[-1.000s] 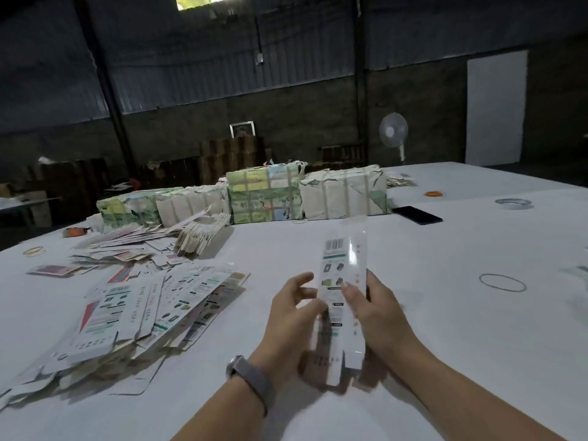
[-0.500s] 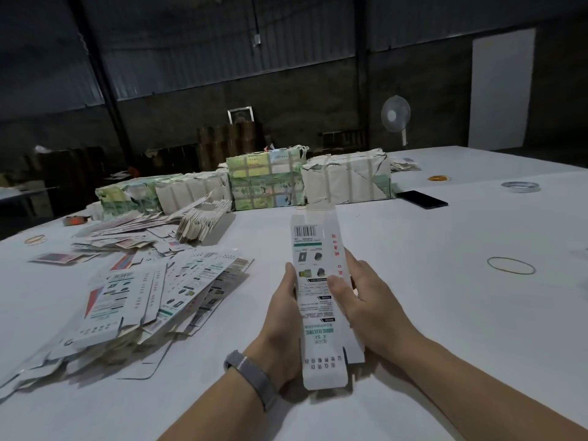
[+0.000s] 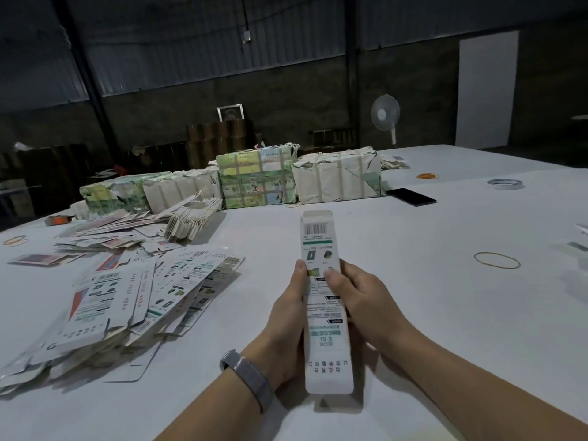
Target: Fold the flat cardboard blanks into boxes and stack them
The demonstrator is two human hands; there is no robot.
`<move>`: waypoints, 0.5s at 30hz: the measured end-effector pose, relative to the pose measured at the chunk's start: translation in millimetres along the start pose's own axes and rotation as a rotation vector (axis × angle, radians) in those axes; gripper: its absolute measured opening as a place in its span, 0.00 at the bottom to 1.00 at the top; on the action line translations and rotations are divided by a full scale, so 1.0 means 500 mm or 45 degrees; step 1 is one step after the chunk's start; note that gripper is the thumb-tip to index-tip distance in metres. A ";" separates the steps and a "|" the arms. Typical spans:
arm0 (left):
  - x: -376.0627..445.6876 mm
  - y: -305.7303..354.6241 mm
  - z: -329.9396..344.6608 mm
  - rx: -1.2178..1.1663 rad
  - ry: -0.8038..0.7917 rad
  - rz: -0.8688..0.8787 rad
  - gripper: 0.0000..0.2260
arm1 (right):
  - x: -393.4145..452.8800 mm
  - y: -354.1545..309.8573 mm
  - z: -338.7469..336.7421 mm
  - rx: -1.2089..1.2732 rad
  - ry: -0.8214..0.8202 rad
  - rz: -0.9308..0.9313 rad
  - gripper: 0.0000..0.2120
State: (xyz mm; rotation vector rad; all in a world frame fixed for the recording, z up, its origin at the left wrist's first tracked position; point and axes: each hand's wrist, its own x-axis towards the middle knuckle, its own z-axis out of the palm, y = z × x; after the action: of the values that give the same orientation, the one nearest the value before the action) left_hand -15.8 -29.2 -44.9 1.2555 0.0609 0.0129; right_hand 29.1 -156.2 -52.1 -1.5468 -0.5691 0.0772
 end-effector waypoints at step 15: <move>0.008 -0.008 -0.001 0.369 0.070 0.296 0.13 | -0.006 -0.013 -0.002 -0.068 0.199 -0.040 0.12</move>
State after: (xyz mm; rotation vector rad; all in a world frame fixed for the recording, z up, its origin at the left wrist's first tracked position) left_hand -11.9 -29.9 -49.2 1.5465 -0.0374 0.2470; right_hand 25.1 -158.8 -46.9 -1.5791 -0.4742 -0.0831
